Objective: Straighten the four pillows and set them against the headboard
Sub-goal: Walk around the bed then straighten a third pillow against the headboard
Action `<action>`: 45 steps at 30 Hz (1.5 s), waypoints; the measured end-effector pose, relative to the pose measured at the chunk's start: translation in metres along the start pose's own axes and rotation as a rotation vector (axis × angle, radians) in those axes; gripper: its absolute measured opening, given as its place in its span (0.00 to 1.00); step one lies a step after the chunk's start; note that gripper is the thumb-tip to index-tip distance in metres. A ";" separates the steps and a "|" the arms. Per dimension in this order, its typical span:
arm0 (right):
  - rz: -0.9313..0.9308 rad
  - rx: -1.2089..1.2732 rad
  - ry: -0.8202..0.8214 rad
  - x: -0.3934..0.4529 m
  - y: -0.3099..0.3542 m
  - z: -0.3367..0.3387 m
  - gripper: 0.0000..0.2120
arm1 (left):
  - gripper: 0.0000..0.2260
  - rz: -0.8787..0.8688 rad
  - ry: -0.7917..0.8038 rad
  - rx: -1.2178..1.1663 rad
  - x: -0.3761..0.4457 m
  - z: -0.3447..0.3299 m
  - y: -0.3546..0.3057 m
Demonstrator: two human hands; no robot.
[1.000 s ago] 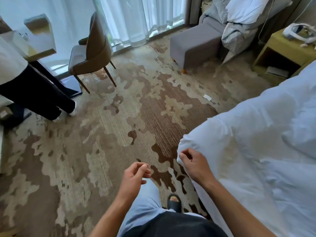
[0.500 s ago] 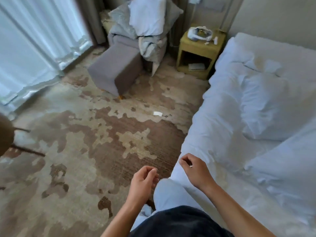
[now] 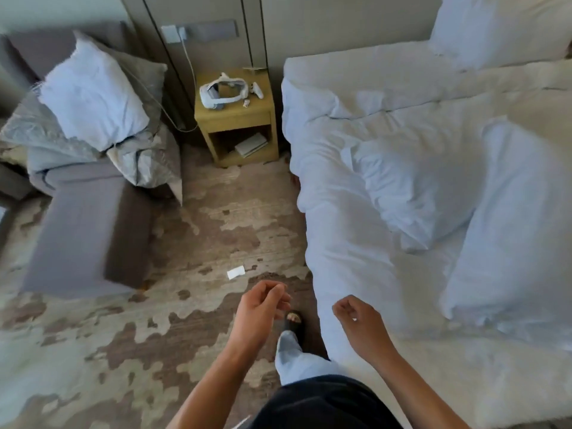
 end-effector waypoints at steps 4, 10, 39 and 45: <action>0.003 0.030 -0.006 0.076 0.062 0.016 0.09 | 0.08 0.029 0.016 0.034 0.073 0.046 -0.036; 0.055 0.061 -0.042 0.192 0.152 0.045 0.08 | 0.09 0.085 0.035 0.055 0.175 0.105 -0.078; -0.752 0.659 -0.827 0.331 0.040 0.200 0.07 | 0.06 -0.364 1.133 1.050 0.542 -0.220 -0.338; -0.848 0.761 -0.918 0.340 -0.052 0.265 0.09 | 0.16 -0.646 1.250 1.445 0.551 -0.343 -0.338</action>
Point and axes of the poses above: each hand's wrist, its own x-axis towards the middle knuckle, its own z-axis out of the back of the hand, y = z × x, the point moved 7 cm from there along x, towards the middle knuckle, and after that the axes turned 9 degrees about y, right-handed, at the moved point
